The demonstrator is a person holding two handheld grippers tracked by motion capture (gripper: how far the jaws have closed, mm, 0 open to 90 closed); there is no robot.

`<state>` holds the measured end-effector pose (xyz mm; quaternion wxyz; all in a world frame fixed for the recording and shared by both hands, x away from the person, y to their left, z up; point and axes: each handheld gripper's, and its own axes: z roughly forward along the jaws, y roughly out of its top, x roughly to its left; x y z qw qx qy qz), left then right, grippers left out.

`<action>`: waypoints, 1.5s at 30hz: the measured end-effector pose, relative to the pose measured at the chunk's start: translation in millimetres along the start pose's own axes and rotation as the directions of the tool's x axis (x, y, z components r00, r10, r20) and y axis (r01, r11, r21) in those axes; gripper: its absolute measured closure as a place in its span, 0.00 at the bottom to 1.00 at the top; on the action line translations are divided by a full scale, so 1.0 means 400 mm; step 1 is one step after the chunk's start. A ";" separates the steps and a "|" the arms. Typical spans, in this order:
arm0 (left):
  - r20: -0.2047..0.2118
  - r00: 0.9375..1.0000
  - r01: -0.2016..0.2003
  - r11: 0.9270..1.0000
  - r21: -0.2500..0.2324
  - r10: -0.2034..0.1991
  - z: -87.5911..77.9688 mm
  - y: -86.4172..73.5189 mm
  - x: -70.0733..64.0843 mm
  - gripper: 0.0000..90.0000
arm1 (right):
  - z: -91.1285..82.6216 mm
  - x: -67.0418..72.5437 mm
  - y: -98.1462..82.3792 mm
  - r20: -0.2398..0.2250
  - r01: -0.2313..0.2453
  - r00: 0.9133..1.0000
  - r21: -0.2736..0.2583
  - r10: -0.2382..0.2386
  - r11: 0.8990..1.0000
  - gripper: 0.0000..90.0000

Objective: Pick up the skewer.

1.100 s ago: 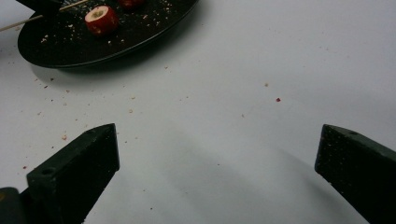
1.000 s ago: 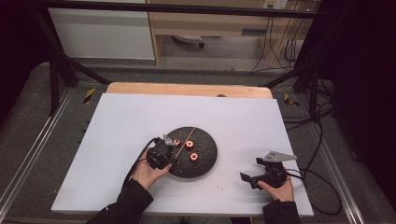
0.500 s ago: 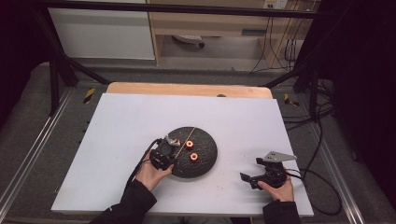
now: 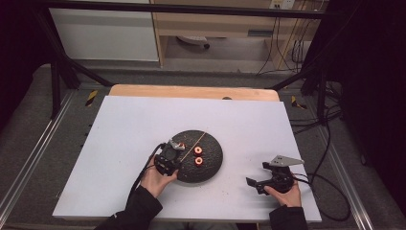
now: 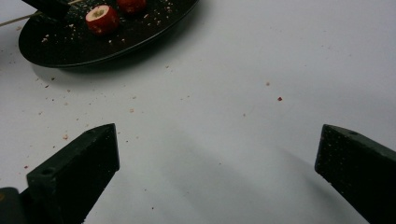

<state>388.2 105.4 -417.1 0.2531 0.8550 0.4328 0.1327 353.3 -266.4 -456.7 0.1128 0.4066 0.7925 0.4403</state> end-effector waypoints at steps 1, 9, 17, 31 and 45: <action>0.000 1.000 0.000 1.000 0.000 0.000 0.000 0.000 0.000 0.98 | 0.000 0.000 0.000 0.000 0.000 1.000 0.001 0.000 1.000 0.01; 0.009 1.000 -0.002 0.996 -0.087 0.003 -0.044 -0.018 0.022 0.98 | 0.000 0.001 -0.001 0.005 -0.001 1.000 0.004 0.001 1.000 0.01; 0.050 0.999 0.002 0.985 -0.173 0.007 -0.084 -0.060 0.056 0.98 | -0.001 0.001 -0.001 0.009 -0.004 1.000 0.004 0.004 1.000 0.01; 0.112 0.993 -0.002 0.951 -0.310 0.038 -0.132 -0.179 0.128 0.98 | 0.003 0.006 0.001 0.017 -0.017 1.000 0.012 0.017 1.000 0.01; 0.133 0.990 0.002 0.921 -0.389 0.054 -0.156 -0.268 0.165 0.98 | 0.014 0.031 0.019 0.022 -0.007 1.000 0.003 0.007 1.000 0.01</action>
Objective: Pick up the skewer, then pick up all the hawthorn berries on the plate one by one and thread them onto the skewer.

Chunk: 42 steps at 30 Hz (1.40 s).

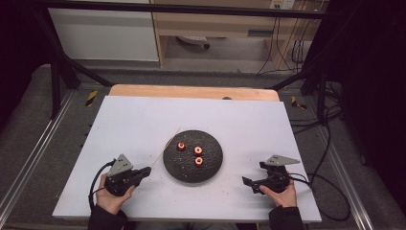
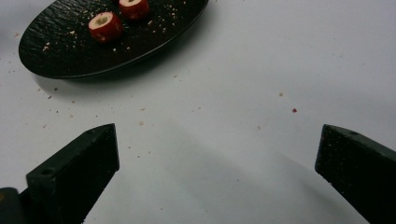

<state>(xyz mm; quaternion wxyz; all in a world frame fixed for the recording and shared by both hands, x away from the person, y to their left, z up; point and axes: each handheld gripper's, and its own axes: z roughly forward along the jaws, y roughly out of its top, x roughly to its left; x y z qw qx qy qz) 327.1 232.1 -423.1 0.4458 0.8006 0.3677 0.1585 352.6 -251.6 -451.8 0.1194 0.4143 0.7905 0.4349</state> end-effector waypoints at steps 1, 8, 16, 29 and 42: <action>0.005 1.000 -0.007 1.000 0.001 0.007 -0.003 -0.005 0.000 0.98 | 0.001 0.004 0.002 0.001 -0.006 1.000 0.001 0.006 1.000 0.01; 0.017 1.000 -0.010 1.000 -0.005 0.010 -0.007 -0.016 0.008 0.98 | 0.016 0.026 0.020 0.010 -0.001 1.000 0.006 0.001 1.000 0.01; 0.035 0.999 -0.009 1.000 -0.014 0.009 -0.006 -0.021 0.012 0.98 | 0.044 0.066 0.044 0.011 0.018 1.000 0.027 -0.019 0.999 0.01; 0.040 0.999 -0.015 1.000 0.002 0.015 0.004 -0.023 0.008 0.98 | 0.081 0.155 0.152 -0.004 0.076 0.997 0.043 -0.076 0.996 0.02; 0.041 0.999 -0.026 1.000 0.007 0.026 0.009 -0.025 0.005 0.98 | 0.182 0.224 0.260 -0.044 0.151 0.988 0.139 -0.146 0.979 0.11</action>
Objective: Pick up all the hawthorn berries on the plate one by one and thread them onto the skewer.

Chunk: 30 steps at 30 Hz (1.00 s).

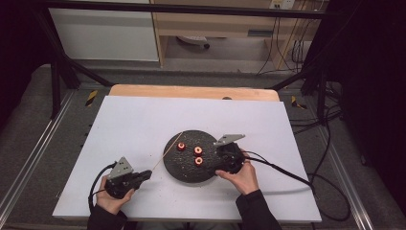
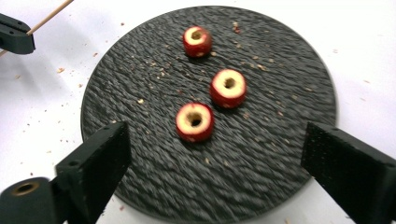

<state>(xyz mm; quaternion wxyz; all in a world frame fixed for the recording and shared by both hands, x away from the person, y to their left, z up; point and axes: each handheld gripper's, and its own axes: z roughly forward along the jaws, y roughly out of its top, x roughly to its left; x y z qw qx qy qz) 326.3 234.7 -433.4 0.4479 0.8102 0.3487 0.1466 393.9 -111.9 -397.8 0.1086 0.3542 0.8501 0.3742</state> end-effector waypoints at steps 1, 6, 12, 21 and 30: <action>-0.001 1.000 0.001 1.000 0.000 -0.001 0.000 0.000 0.000 0.98 | 0.008 0.003 0.008 -0.005 0.005 1.000 0.012 -0.005 1.000 0.13; -0.003 1.000 0.000 1.000 0.005 0.000 0.001 -0.001 0.002 0.98 | 0.048 0.015 0.041 -0.021 0.023 1.000 0.081 -0.022 0.996 0.22; -0.007 1.000 -0.004 1.000 0.009 0.004 0.002 -0.001 0.002 0.98 | 0.079 0.022 0.066 -0.037 0.040 0.999 0.144 -0.035 0.989 0.32; -0.011 1.000 -0.010 1.000 0.015 0.010 0.003 -0.001 0.002 0.98 | 0.123 0.019 0.089 -0.059 0.067 0.997 0.264 -0.053 0.962 0.49; -0.011 1.000 -0.013 1.000 0.019 0.013 0.004 0.000 0.002 0.98 | 0.146 0.015 0.095 -0.075 0.085 0.995 0.325 -0.064 0.942 0.64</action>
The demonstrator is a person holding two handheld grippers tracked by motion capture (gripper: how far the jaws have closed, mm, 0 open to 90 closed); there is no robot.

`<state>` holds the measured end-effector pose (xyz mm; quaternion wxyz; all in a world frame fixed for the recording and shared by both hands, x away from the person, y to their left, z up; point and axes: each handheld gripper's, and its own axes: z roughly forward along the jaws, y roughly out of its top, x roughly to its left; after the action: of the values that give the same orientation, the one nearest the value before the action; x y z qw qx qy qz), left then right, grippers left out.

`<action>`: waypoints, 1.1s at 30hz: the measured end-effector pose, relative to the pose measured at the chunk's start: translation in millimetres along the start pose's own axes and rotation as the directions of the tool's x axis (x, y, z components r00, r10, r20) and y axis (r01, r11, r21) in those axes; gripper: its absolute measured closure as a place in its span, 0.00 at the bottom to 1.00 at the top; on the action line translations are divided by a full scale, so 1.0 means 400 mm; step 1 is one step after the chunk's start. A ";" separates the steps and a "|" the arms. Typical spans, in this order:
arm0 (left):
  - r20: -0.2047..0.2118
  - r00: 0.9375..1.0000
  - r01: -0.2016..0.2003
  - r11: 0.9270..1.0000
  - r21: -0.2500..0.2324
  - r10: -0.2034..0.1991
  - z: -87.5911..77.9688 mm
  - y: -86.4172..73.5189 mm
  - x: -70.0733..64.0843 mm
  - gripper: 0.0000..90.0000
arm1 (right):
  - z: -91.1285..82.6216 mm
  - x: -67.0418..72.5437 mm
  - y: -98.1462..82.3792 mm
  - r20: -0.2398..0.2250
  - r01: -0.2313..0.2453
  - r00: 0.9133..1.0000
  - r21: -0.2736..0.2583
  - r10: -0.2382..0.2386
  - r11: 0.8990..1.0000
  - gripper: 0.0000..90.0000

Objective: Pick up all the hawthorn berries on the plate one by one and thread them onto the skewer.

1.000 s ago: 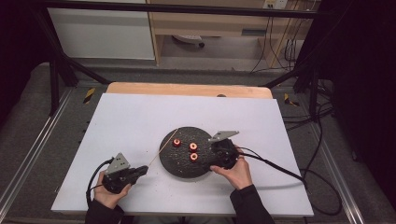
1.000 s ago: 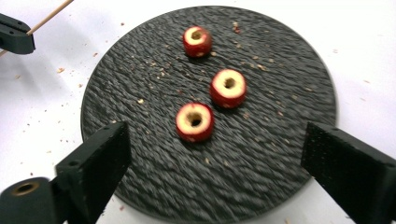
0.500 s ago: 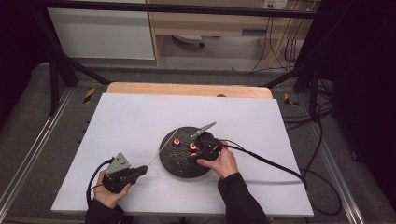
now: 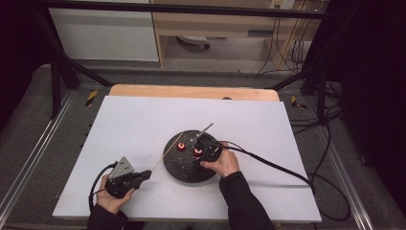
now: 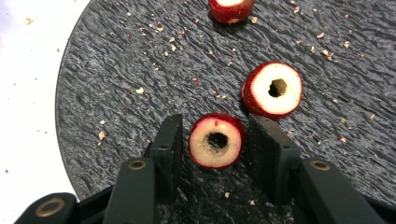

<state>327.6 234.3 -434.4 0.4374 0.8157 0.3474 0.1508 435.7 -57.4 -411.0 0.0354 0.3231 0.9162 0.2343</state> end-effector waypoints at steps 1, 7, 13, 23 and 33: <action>0.000 1.000 -0.001 1.000 0.001 0.001 0.000 0.000 0.000 0.98 | 0.002 -0.001 0.001 -0.002 -0.004 1.000 0.004 0.004 1.000 0.64; 0.000 1.000 -0.002 1.000 0.003 0.002 0.001 0.000 0.001 0.98 | 0.008 -0.009 0.005 -0.018 -0.011 1.000 0.023 0.011 1.000 0.67; -0.001 1.000 -0.003 1.000 0.000 0.003 0.001 0.000 -0.001 0.98 | 0.001 -0.009 0.008 -0.027 -0.028 0.999 0.030 0.029 0.999 0.68; 0.000 1.000 -0.006 1.000 -0.009 0.006 0.001 0.001 -0.008 0.98 | -0.059 -0.002 -0.002 -0.047 -0.108 0.993 -0.096 0.104 0.990 0.68; 0.000 1.000 -0.004 1.000 -0.021 0.004 0.001 0.001 -0.016 0.98 | -0.093 -0.006 -0.050 -0.084 -0.187 0.982 -0.246 0.171 0.951 0.68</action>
<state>323.7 229.4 -433.9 0.4456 0.8117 0.3440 0.1555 418.2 -87.7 -387.1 0.0266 0.3903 0.8465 0.3611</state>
